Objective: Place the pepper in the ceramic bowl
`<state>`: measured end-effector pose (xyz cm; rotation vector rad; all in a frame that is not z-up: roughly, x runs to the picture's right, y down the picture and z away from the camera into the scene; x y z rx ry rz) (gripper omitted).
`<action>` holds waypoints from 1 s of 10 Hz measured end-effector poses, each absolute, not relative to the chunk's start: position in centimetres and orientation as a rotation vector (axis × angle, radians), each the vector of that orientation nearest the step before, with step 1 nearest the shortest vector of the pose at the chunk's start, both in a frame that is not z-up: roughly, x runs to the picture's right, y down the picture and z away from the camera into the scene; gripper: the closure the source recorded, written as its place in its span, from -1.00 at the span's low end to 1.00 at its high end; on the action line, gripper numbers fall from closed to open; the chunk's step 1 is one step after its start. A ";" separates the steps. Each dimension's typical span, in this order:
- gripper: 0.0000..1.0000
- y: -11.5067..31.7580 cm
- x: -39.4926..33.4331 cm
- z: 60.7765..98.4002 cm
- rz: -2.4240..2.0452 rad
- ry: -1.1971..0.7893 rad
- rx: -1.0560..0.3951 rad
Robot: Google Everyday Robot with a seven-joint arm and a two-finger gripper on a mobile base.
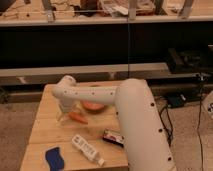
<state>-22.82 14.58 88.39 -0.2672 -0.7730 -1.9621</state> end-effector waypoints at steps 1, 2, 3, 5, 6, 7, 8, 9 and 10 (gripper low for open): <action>-0.60 14.6 -22.7 88.6 -1.966 -0.775 -0.270; -0.60 14.7 -22.6 88.6 -1.965 -0.778 -0.271; -0.55 14.7 -22.6 88.7 -1.966 -0.783 -0.271; -0.18 14.8 -22.6 88.8 -1.966 -0.789 -0.271; 0.01 14.8 -22.6 88.8 -1.967 -0.790 -0.271; 0.22 14.8 -22.6 88.9 -1.969 -0.792 -0.272; 0.41 14.9 -22.6 88.9 -1.972 -0.795 -0.270; 0.59 14.9 -22.7 88.8 -1.973 -0.803 -0.257; 0.72 14.7 -22.7 88.4 -1.962 -0.839 -0.216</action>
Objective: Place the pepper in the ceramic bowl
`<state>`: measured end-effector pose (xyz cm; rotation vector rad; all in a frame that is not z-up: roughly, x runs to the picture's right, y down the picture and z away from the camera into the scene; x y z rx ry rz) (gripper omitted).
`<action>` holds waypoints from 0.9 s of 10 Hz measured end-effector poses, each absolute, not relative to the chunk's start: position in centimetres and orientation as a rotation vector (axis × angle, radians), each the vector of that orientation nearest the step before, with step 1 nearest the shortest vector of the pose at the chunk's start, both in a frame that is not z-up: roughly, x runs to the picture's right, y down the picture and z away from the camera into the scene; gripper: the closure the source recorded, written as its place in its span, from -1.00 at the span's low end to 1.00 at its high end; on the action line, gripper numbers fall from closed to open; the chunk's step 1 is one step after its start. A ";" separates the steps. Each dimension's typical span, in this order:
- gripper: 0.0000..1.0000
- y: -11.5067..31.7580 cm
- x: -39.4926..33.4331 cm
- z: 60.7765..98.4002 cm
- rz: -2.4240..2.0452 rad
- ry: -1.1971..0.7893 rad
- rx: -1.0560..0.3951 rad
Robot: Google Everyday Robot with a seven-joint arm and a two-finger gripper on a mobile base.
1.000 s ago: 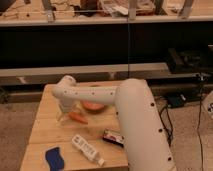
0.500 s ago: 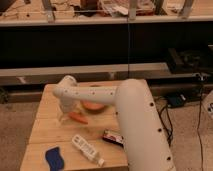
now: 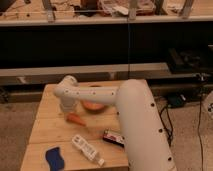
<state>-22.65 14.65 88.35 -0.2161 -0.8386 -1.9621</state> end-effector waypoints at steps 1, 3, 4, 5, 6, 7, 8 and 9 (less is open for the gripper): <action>0.73 14.5 -22.5 88.2 -1.960 -0.846 -0.204; 0.73 14.5 -23.1 87.6 -1.968 -0.859 -0.184; 0.73 14.1 -22.7 87.7 -1.957 -0.821 -0.204; 0.73 14.0 -22.3 87.5 -1.951 -0.800 -0.217; 0.73 13.9 -22.4 87.4 -1.945 -0.807 -0.208; 0.73 13.7 -22.2 87.4 -1.936 -0.820 -0.193; 0.73 13.3 -21.9 87.1 -1.929 -0.819 -0.184; 0.73 12.7 -21.7 86.9 -1.925 -0.812 -0.180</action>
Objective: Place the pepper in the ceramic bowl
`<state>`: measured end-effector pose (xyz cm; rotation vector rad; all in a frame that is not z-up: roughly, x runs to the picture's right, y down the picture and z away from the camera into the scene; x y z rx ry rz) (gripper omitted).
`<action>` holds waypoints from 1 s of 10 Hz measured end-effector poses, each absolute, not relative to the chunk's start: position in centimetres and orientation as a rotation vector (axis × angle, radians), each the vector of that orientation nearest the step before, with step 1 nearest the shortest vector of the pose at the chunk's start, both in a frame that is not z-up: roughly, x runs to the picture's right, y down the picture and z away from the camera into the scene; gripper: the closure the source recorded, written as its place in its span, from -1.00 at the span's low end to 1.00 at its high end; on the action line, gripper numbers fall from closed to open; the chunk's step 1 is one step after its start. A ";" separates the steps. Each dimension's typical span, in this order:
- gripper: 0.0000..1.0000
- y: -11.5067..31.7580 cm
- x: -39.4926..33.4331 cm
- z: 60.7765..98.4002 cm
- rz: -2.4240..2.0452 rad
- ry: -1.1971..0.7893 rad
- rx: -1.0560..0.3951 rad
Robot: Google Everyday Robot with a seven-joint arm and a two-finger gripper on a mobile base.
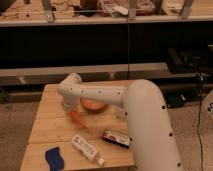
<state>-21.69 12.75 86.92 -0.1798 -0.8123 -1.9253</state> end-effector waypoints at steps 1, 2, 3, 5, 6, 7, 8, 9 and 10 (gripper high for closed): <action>0.73 11.9 -20.8 86.7 -1.908 -0.801 -0.178; 0.73 11.1 -19.6 86.6 -1.895 -0.788 -0.179; 0.73 10.5 -18.8 86.6 -1.888 -0.783 -0.176; 0.73 9.9 -18.4 86.3 -1.881 -0.785 -0.160; 0.73 9.5 -17.8 86.4 -1.869 -0.779 -0.157; 0.73 8.9 -17.2 86.2 -1.858 -0.775 -0.155; 0.73 8.1 -16.1 86.1 -1.844 -0.769 -0.152; 0.73 7.7 -15.1 86.1 -1.831 -0.765 -0.153; 0.73 7.5 -14.8 86.2 -1.822 -0.766 -0.149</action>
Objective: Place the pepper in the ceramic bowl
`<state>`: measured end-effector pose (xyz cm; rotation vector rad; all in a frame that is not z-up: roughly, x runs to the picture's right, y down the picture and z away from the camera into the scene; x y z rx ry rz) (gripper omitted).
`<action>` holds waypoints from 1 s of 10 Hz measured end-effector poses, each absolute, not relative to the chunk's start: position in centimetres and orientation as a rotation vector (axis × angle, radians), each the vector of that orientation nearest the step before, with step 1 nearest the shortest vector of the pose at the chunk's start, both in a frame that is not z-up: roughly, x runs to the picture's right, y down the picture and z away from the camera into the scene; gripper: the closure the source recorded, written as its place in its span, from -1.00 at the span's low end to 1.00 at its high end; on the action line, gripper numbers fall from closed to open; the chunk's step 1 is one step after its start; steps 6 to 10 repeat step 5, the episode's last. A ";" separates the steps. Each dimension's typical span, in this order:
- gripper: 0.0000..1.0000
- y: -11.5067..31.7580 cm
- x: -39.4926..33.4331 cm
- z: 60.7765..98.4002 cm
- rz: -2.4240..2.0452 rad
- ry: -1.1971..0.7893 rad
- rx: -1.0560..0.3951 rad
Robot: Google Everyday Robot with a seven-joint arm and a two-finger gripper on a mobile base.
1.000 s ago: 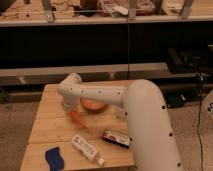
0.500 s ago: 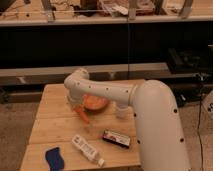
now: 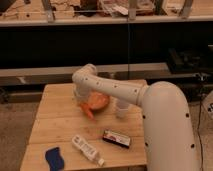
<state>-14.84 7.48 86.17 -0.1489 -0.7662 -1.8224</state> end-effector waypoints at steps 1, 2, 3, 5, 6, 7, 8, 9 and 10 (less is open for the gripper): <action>0.73 6.9 -14.7 86.3 -1.814 -0.771 -0.142; 0.73 6.3 -14.2 86.4 -1.803 -0.772 -0.139; 0.73 6.0 -13.8 86.5 -1.795 -0.773 -0.140; 0.73 5.9 -12.7 86.6 -1.778 -0.780 -0.144; 0.73 5.9 -12.7 86.6 -1.778 -0.780 -0.144; 0.73 5.9 -12.7 86.6 -1.778 -0.780 -0.144; 0.73 5.9 -12.7 86.6 -1.778 -0.780 -0.144; 0.73 5.9 -12.7 86.6 -1.778 -0.780 -0.144; 0.73 5.9 -12.7 86.6 -1.778 -0.780 -0.144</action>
